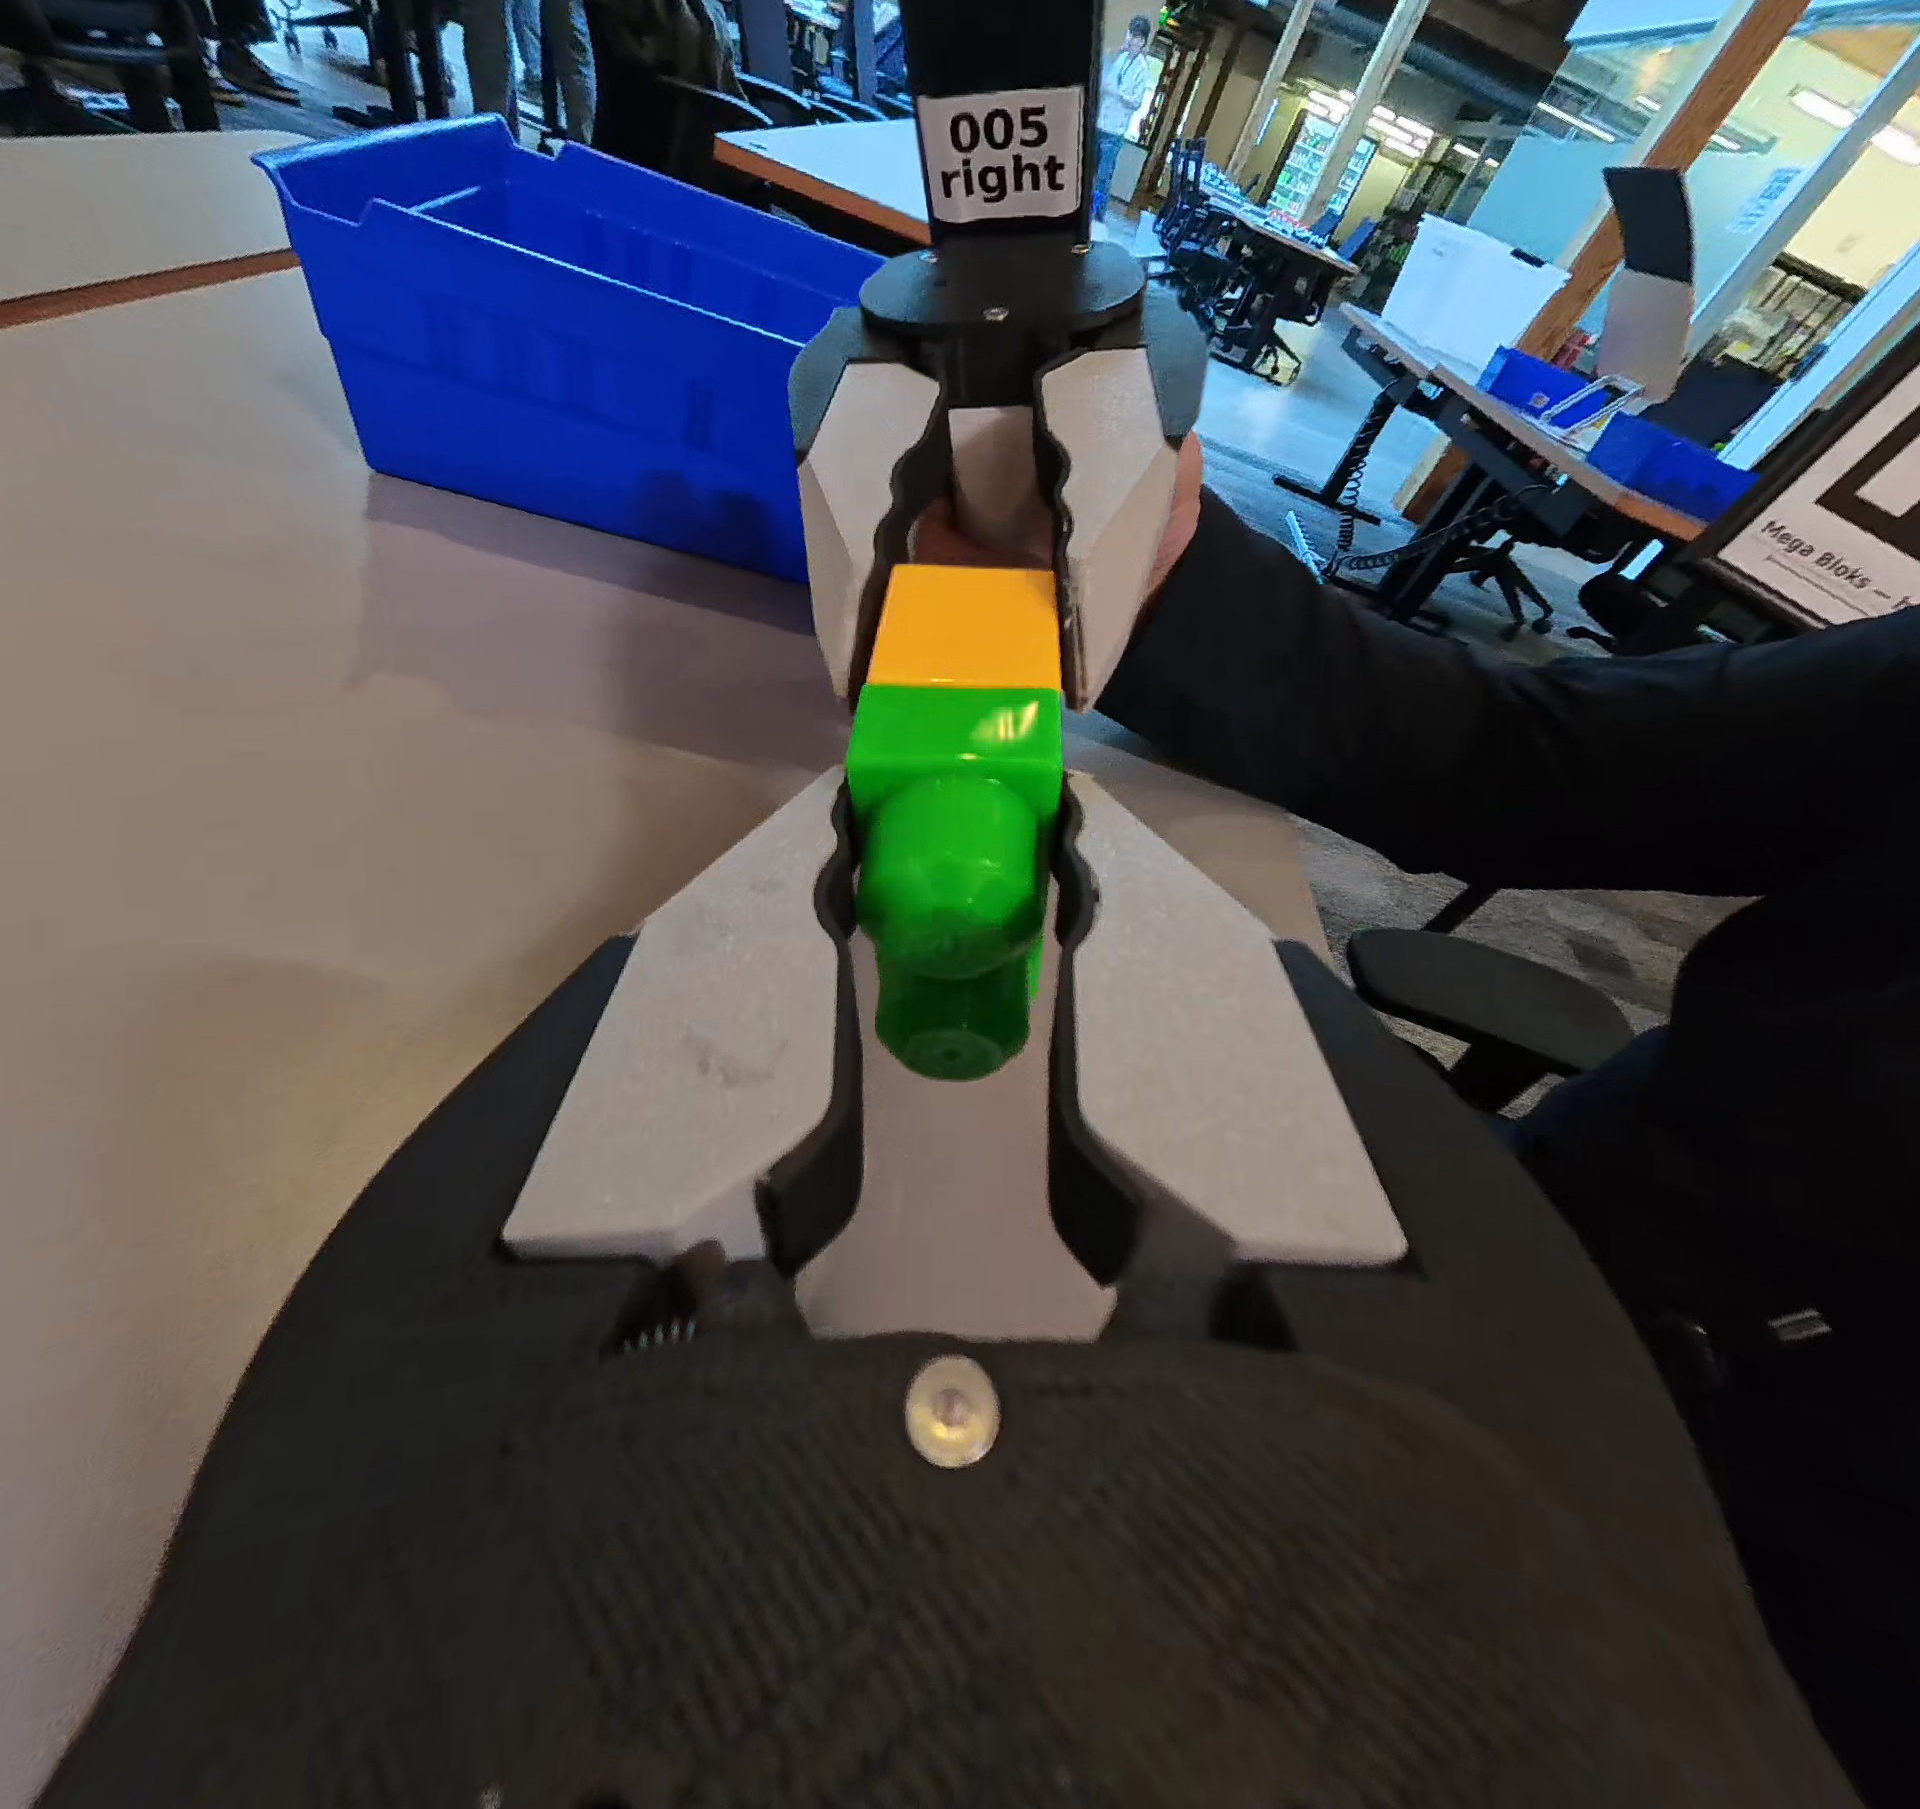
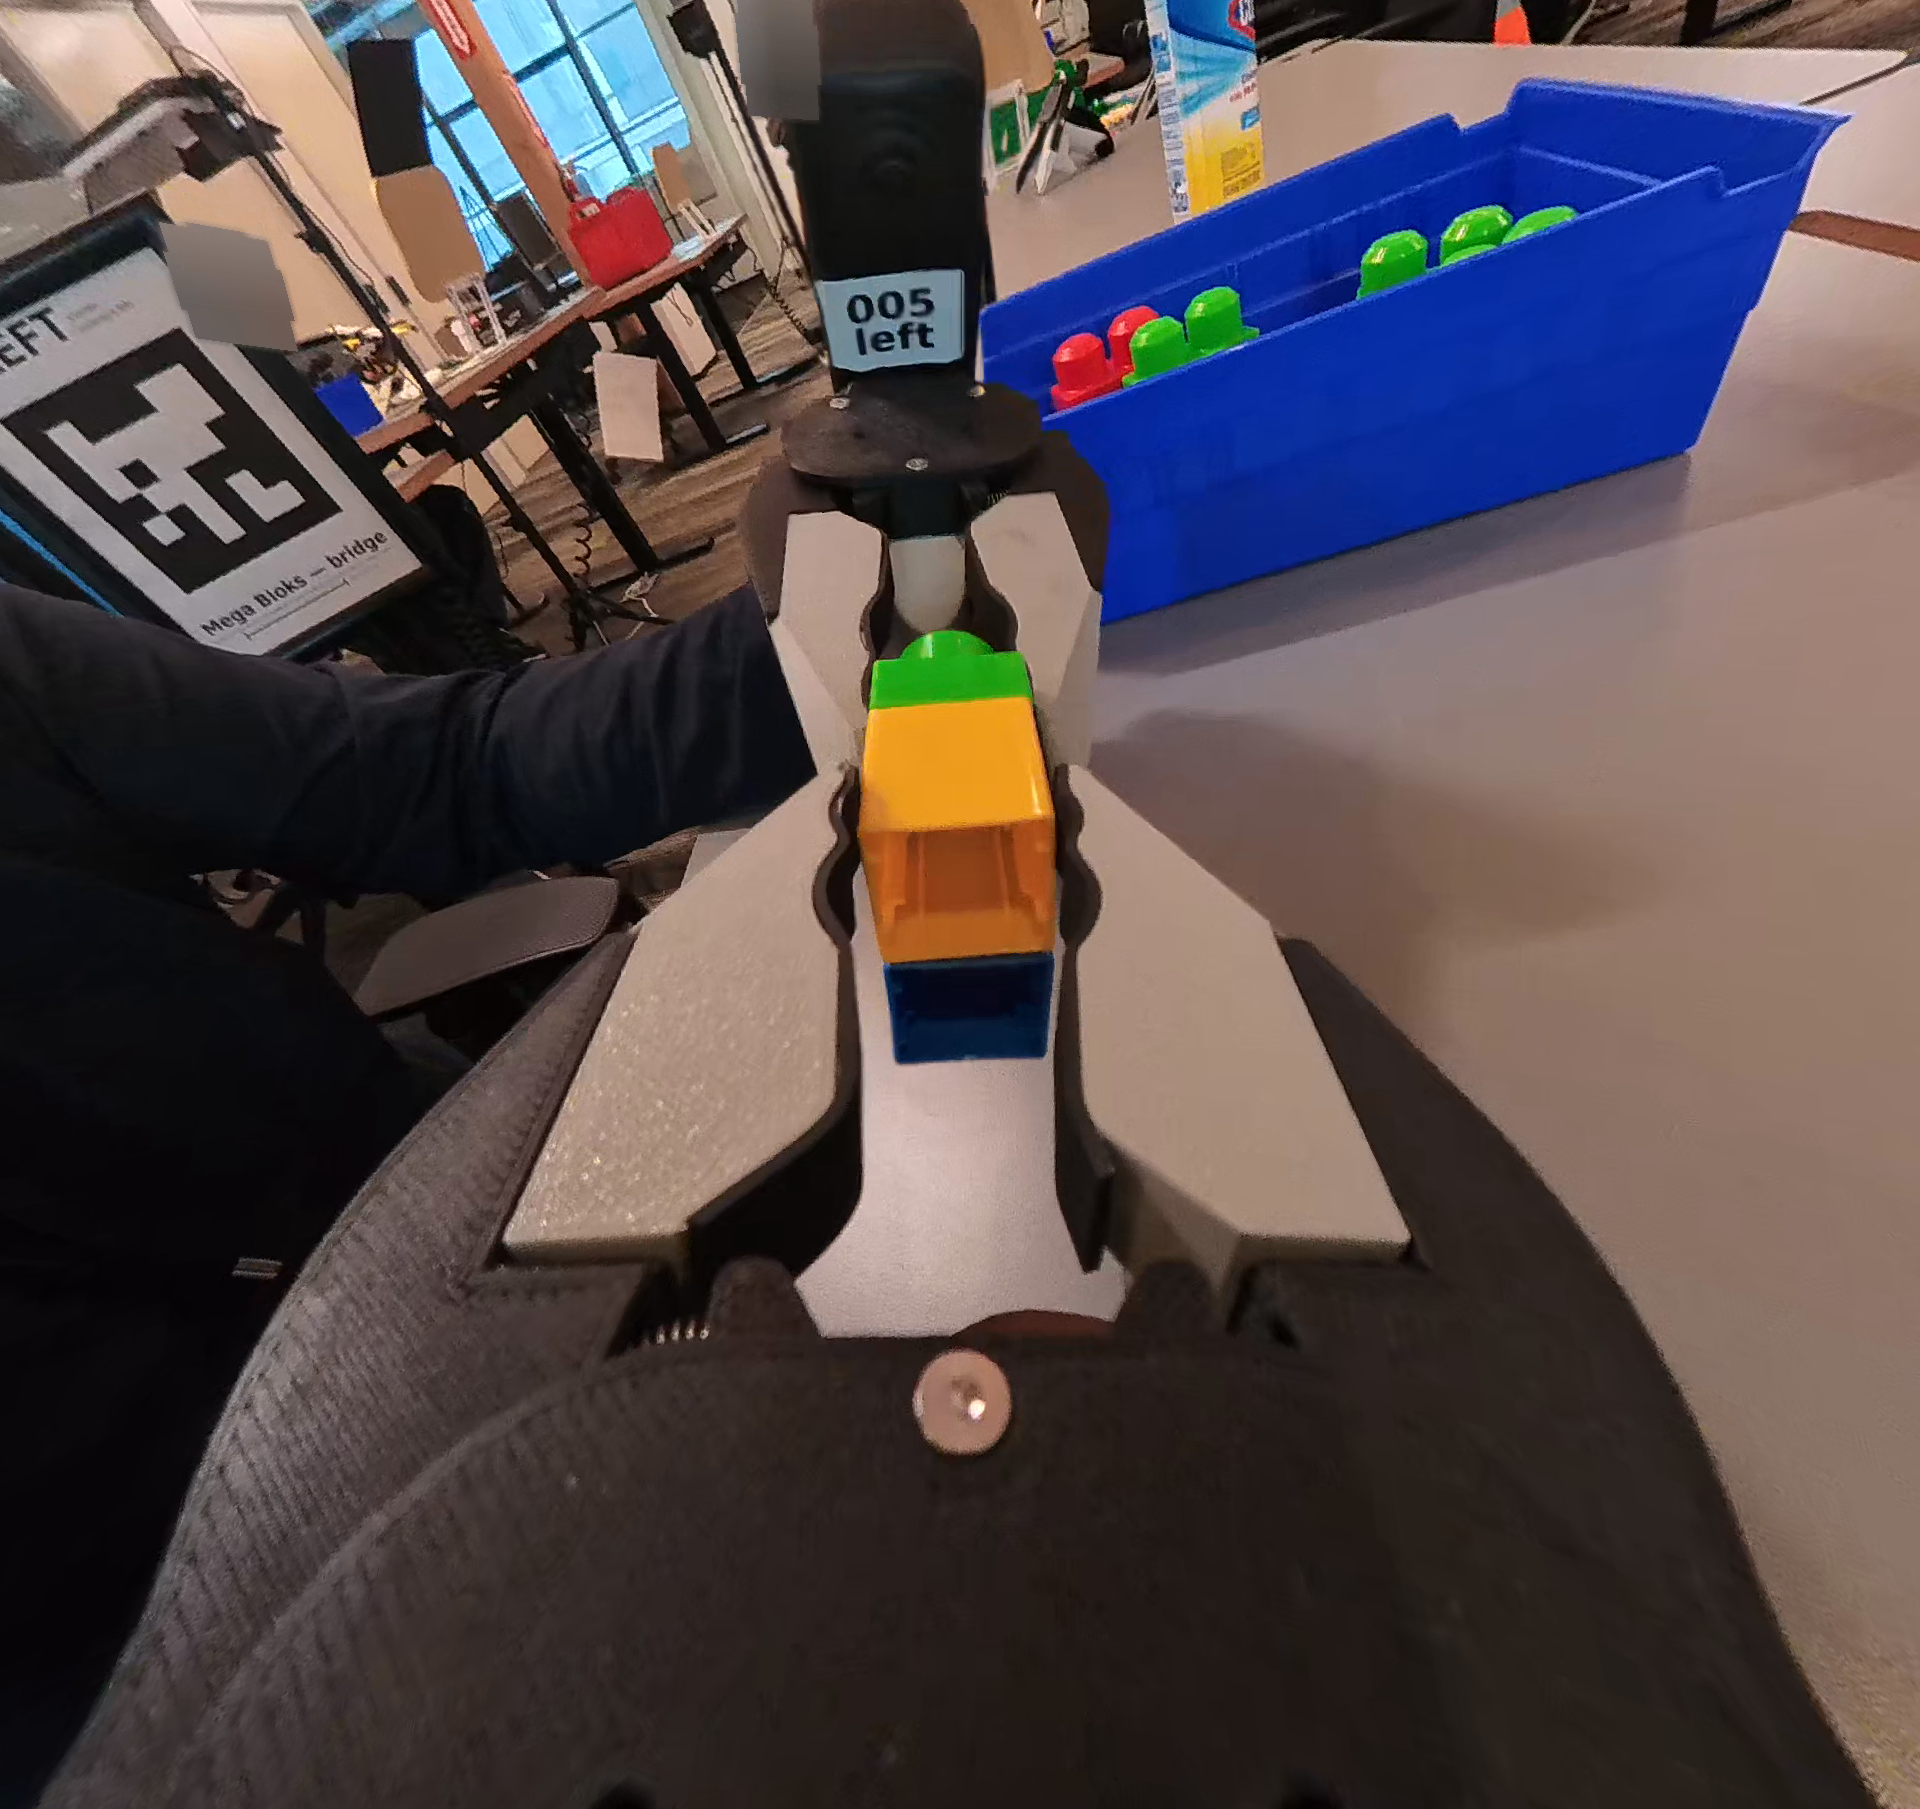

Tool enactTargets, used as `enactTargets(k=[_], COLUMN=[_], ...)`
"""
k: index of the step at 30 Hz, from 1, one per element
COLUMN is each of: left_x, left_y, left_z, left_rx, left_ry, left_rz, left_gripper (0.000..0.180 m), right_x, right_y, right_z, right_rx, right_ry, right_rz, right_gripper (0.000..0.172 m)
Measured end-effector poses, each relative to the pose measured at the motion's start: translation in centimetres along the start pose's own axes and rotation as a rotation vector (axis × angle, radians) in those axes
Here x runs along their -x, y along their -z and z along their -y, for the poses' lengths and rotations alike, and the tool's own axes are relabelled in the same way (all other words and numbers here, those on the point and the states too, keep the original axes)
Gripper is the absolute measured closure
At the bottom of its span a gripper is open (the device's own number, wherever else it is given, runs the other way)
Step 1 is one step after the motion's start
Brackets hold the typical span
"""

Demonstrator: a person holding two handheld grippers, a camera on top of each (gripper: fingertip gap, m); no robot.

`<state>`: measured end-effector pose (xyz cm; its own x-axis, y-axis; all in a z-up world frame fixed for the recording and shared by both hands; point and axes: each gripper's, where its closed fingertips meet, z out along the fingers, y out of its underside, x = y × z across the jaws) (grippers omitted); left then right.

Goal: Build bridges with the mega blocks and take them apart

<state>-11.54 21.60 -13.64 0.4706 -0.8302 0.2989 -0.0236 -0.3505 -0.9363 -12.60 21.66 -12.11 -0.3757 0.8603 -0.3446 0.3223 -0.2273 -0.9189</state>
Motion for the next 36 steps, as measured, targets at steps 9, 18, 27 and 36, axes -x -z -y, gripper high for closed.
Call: enactTargets(k=[9,18,27,36], left_x=[0.1,-0.4,-0.3,-0.1], left_y=[0.4,0.5,0.2,0.0], left_z=[0.7,1.2,0.5,-1.5], left_rx=[-0.041,-0.082,-0.041,0.09], left_ry=[0.001,0.023,0.027,-0.042], left_rz=[0.01,-0.04,-0.036,0.01], left_gripper=[0.147,0.147,0.145,0.146], right_x=[-0.2,0.2,0.1,-0.1], right_y=[0.0,0.1,0.1,-0.3], right_z=[-0.2,0.3,0.2,-0.8], right_rx=[0.0,-0.013,-0.016,0.045], right_ry=[-0.011,0.014,-0.003,0.032], right_rz=[0.007,0.005,0.006,-0.016], right_gripper=[0.138,0.139,0.139,0.139])
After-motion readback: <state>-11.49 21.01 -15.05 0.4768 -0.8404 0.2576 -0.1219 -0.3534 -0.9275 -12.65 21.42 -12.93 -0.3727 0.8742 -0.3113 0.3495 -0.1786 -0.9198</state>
